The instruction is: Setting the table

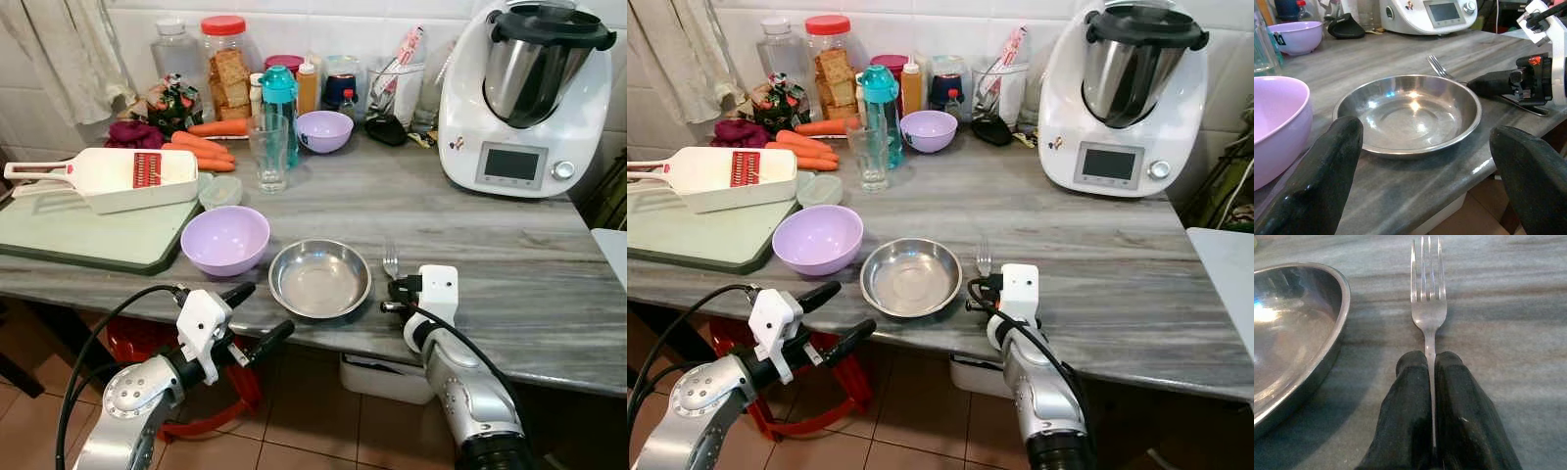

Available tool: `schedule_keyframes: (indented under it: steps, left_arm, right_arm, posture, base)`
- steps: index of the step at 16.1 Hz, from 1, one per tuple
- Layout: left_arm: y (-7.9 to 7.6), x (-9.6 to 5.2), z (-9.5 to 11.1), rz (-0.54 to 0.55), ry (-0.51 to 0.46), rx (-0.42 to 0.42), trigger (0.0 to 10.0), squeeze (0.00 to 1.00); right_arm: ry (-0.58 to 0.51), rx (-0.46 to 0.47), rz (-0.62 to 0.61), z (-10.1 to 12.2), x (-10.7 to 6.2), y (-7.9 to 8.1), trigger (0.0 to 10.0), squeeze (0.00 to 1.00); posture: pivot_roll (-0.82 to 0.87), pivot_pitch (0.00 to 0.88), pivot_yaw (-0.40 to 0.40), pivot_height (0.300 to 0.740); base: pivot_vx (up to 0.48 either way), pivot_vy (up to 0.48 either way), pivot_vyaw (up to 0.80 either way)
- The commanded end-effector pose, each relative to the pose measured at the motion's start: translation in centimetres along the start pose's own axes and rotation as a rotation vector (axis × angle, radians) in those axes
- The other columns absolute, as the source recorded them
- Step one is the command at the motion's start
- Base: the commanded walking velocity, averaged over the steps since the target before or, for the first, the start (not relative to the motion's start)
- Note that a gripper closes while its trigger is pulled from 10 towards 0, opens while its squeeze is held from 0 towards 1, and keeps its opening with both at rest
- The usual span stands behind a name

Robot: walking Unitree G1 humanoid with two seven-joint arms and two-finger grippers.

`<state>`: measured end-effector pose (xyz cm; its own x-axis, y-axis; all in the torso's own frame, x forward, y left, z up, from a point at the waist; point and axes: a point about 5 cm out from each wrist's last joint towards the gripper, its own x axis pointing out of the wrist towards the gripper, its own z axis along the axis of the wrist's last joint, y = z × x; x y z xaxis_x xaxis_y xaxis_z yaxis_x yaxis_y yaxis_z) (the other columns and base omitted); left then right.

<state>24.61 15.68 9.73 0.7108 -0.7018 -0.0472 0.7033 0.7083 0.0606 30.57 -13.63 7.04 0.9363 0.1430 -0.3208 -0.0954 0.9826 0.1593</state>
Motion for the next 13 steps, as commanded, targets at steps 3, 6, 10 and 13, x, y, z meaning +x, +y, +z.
schedule_keyframes:
  steps: [3, 6, 10, 13]
  left_arm:
    - [0.27, -0.23, -0.15, -0.008, 0.017, 0.016, 10.0, 0.0]
    - [0.17, -0.09, -0.28, -0.012, 0.015, 0.013, 10.0, 0.0]
    - [0.18, -0.05, -0.53, -0.013, 0.016, 0.008, 10.0, 0.0]
    - [0.08, -0.1, -0.77, -0.017, 0.019, 0.005, 10.0, 0.0]
  right_arm:
    - [-0.004, 0.033, -0.01, 0.29, 0.49, 0.24, 10.0, 0.0]
    - [-0.001, 0.065, -0.018, 0.25, 0.78, 0.4, 10.0, 0.0]
    - [0.017, 0.082, -0.046, -0.17, 0.92, 0.3, 10.0, 0.0]
    - [0.029, 0.083, -0.059, -0.52, 0.92, 0.13, 10.0, 0.0]
  posture:
    - [-0.03, 0.0, -0.007, 0.74]
    - [-0.03, 0.0, -0.006, 0.74]
    - [-0.03, 0.0, -0.006, 0.74]
    - [-0.03, 0.0, -0.006, 0.74]
  base:
    - [0.0, 0.0, 0.0]
    - [0.0, 0.0, 0.0]
    - [0.0, 0.0, 0.0]
    - [0.0, 0.0, 0.0]
